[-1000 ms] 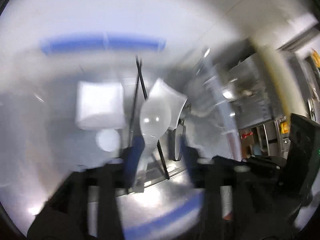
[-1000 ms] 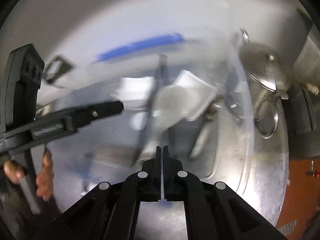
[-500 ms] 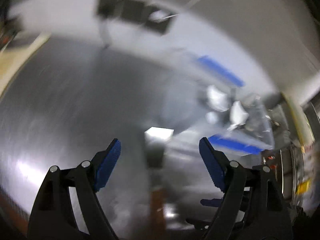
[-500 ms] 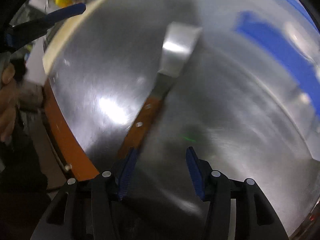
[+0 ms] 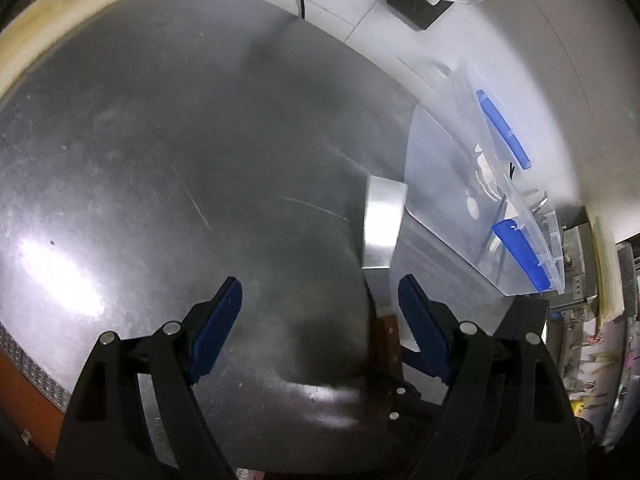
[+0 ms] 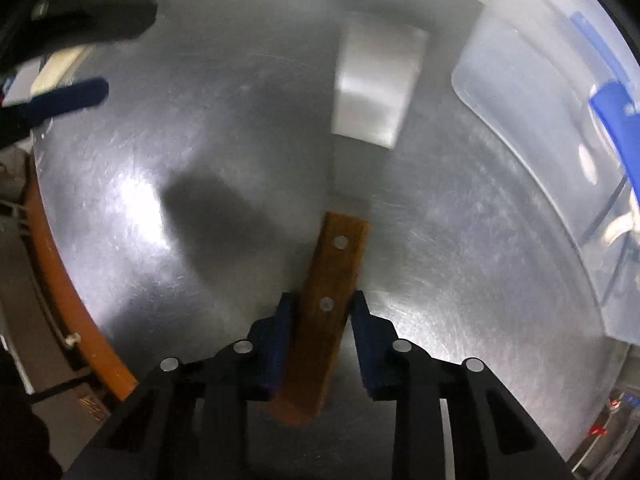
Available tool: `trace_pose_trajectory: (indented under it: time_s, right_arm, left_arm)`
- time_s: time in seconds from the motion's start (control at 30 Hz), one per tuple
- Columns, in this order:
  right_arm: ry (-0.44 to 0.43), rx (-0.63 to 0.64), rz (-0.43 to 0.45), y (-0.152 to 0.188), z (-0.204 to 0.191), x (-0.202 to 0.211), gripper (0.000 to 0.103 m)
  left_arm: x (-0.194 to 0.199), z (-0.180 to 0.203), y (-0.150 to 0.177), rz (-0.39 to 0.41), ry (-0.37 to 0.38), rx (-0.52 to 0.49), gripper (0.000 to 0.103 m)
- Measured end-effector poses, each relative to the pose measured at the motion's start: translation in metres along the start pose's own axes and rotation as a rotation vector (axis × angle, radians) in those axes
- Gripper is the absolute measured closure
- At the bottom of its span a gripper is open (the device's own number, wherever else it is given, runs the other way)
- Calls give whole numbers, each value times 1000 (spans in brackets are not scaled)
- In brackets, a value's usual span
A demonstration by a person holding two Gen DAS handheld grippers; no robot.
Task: Organize utensils
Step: 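Grasp the wooden-handled spatula by its handle with the right tool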
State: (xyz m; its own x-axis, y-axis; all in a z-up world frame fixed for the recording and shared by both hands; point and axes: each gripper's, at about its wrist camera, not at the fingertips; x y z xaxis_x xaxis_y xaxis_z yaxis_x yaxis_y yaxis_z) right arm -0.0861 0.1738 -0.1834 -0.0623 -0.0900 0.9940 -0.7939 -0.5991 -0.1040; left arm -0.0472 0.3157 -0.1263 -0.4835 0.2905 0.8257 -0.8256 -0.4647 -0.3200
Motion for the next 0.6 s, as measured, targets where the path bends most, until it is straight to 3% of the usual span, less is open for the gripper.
trace_pose_trajectory:
  time_s: [0.07, 0.27, 0.37, 0.47, 0.6]
  right_arm:
    - [-17, -30, -5, 0, 12, 1, 77]
    - [-368, -245, -85, 10, 75, 4, 77]
    - [-516, -313, -130, 19, 98, 7, 77]
    - [-564, -315, -134, 30, 107, 18, 77]
    - [-597, -286, -134, 44, 113, 23, 77]
  left_arm:
    - [-6, -2, 1, -25, 27, 6, 26]
    - [-41, 14, 15, -147, 137, 2, 26]
    - [-67, 26, 29, -255, 225, 32, 26]
    - [-86, 37, 44, -329, 286, 54, 26]
    - [-101, 48, 58, -371, 304, 91, 27]
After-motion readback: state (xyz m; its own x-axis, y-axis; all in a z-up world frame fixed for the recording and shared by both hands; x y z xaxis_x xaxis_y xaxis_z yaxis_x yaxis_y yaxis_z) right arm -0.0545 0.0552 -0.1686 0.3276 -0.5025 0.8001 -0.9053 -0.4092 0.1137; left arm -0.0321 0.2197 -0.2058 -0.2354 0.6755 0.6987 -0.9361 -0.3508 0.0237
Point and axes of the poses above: each gripper's, at about its wrist camera, not at the fingertips, and x roughly against the way its jaws point, z to its right, y to its underside
